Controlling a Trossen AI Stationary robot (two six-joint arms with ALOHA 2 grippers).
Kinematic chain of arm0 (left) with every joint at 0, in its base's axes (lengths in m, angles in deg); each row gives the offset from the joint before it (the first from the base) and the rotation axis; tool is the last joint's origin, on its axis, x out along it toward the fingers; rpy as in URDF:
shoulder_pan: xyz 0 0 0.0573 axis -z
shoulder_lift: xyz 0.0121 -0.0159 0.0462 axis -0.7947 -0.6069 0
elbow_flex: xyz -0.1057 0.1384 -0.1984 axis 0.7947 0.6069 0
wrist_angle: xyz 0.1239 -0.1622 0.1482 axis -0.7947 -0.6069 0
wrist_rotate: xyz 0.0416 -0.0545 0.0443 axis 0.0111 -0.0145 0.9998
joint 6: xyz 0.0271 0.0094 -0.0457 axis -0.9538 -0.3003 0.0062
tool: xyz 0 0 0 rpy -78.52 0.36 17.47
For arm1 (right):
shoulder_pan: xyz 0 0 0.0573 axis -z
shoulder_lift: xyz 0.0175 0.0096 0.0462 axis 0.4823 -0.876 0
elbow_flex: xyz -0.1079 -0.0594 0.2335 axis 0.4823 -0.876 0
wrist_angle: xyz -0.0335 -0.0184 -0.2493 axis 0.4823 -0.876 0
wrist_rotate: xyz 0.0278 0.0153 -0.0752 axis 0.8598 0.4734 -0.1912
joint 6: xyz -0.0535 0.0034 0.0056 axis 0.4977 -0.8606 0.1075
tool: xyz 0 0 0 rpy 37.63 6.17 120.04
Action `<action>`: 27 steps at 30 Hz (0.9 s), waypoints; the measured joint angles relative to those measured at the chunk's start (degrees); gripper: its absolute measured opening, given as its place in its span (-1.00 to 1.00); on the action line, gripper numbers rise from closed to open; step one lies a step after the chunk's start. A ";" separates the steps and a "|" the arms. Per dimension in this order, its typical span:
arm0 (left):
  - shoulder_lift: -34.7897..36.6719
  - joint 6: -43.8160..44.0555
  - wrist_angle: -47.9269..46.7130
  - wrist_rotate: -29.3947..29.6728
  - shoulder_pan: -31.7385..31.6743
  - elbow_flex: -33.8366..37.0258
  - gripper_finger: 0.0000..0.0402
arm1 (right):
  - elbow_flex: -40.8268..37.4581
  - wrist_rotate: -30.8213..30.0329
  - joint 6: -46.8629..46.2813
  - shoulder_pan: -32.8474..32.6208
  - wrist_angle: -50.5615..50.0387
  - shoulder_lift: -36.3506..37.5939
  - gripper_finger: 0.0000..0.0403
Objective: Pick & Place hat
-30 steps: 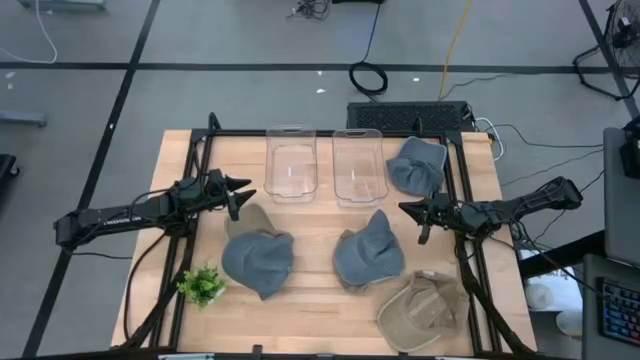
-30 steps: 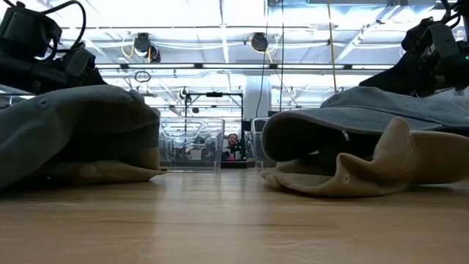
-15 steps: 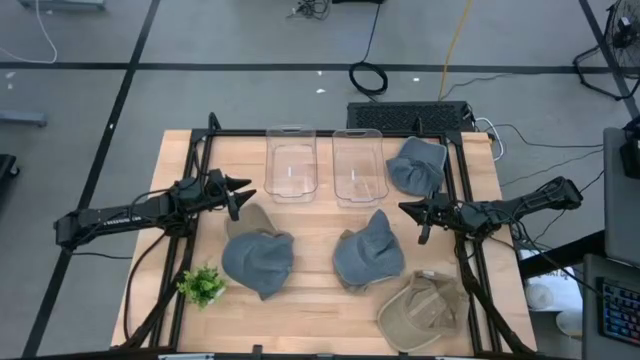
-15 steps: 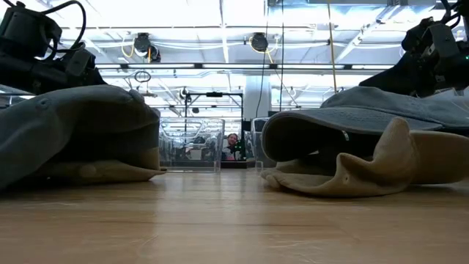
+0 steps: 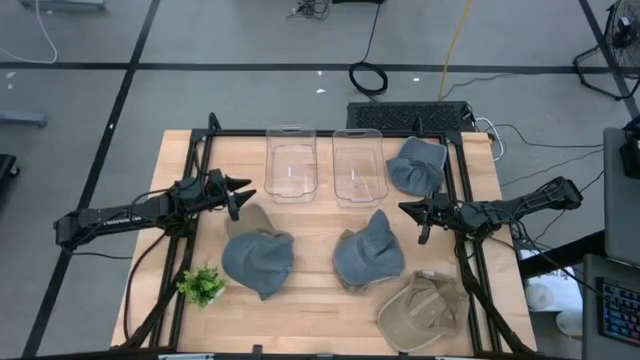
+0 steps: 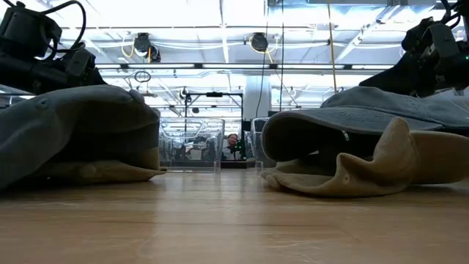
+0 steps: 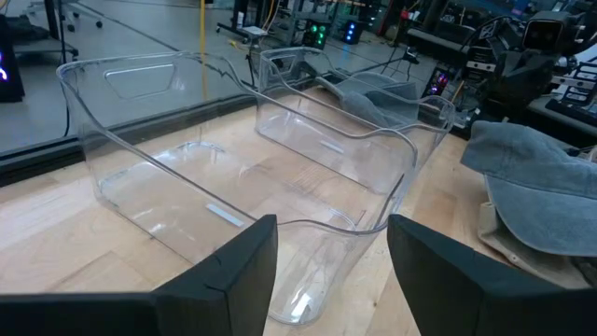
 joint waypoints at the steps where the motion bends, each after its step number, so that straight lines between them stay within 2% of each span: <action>1: 0.01 0.00 0.01 0.02 0.02 0.02 0.07 | 0.00 0.00 0.00 0.00 0.00 0.00 -1.00; 27: 0.01 0.00 0.00 0.00 0.01 0.00 0.07 | 0.01 -0.22 -0.70 0.00 -0.18 0.02 -1.00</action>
